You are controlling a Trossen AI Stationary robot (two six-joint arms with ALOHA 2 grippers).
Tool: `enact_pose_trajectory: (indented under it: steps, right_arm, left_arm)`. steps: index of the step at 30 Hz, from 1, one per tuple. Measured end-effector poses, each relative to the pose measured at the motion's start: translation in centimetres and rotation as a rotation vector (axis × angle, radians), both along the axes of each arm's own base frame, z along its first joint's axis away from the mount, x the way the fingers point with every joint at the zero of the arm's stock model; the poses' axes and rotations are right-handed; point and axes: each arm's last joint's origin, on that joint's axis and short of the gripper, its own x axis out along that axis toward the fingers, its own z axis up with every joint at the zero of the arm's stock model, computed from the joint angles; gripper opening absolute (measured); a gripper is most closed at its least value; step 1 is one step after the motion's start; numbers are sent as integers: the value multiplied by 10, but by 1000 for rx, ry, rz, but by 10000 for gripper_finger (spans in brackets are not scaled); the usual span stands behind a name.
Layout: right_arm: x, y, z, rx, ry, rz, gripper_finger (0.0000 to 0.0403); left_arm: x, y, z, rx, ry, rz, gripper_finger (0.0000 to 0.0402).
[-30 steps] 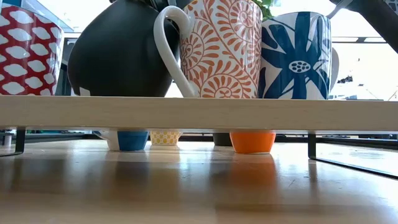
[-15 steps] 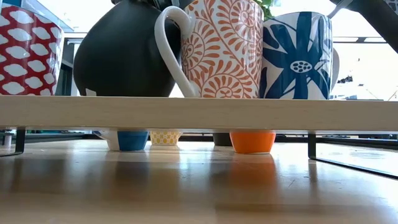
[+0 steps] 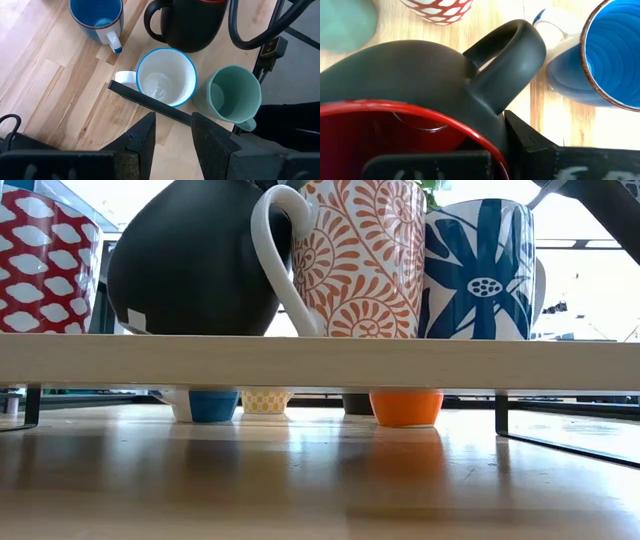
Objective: Place coffee mugs
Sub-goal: Put the black mug on the shelf
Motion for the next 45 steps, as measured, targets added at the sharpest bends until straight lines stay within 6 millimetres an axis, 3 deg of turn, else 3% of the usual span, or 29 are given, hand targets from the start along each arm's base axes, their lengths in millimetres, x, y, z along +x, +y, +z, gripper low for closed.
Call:
enact_pose_trajectory:
  steps: [14,26,39,45]
  right_arm:
    - [0,-1,0,-18,-4,-8,3]
    - [1,-1,4,-18,-26,-20,69]
    - [2,0,4,6,-34,-2,71]
    - [-1,-1,17,9,-52,1,71]
  left_arm:
    - [0,0,0,0,0,0,113]
    - [0,0,0,-1,0,0,113]
    - [0,0,0,-1,0,0,113]
    - [0,0,0,-1,0,-1,113]
